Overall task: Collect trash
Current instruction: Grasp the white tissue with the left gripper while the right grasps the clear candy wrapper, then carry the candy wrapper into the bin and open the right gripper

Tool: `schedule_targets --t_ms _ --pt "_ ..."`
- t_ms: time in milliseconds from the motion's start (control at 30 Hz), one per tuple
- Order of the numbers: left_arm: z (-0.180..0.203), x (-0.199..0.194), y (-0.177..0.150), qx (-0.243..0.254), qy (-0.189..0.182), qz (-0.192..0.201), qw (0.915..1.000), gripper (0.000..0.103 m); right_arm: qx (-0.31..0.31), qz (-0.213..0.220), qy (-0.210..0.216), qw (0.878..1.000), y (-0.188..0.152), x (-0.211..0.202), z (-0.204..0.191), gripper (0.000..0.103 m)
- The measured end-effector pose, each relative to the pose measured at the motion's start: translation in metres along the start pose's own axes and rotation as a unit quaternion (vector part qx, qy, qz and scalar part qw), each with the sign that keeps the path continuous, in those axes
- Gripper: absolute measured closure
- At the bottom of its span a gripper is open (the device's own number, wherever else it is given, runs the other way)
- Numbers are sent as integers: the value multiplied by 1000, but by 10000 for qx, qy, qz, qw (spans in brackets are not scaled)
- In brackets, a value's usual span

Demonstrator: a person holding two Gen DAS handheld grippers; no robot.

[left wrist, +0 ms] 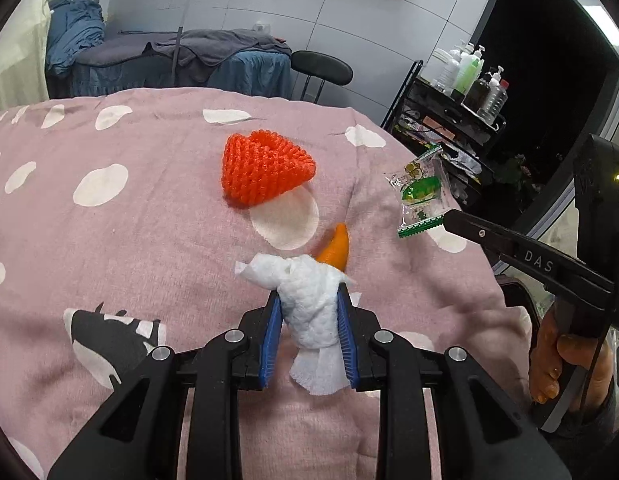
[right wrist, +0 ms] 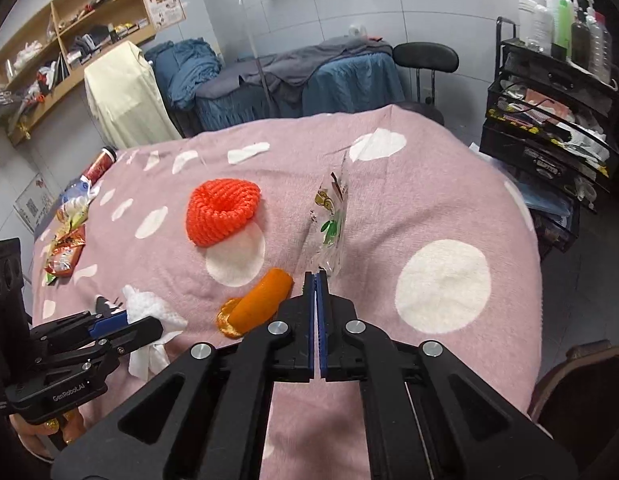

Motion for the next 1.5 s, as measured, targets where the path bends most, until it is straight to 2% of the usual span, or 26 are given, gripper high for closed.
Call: schedule_targets --t_ms 267,467,800,1100,1500 --pt "33 -29 -9 187 -345 358 9986 77 193 386 -240 9988 -21 -60 19 101" --pt "63 -38 -20 415 -572 430 9966 77 297 616 -646 9956 -42 -97 39 101" --pt "107 -47 -36 718 -931 459 9920 77 821 807 -1050 9878 -76 -142 84 101" --pt "142 -50 -51 944 -1168 399 9879 77 1376 691 -1479 9769 -119 -163 131 101" --pt "178 -42 -64 1235 -1392 216 9823 77 2131 241 -1942 9572 -175 -156 196 101"
Point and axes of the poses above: each gripper's, at about its wrist camera, not at the fingertips, and x roughly the way its jaws point, z to its right, y to its top, the point moved 6 cm from there along x, roughly the way its jaws point, and after that the axes turned 1 degree about -y, right-handed, at the moved point
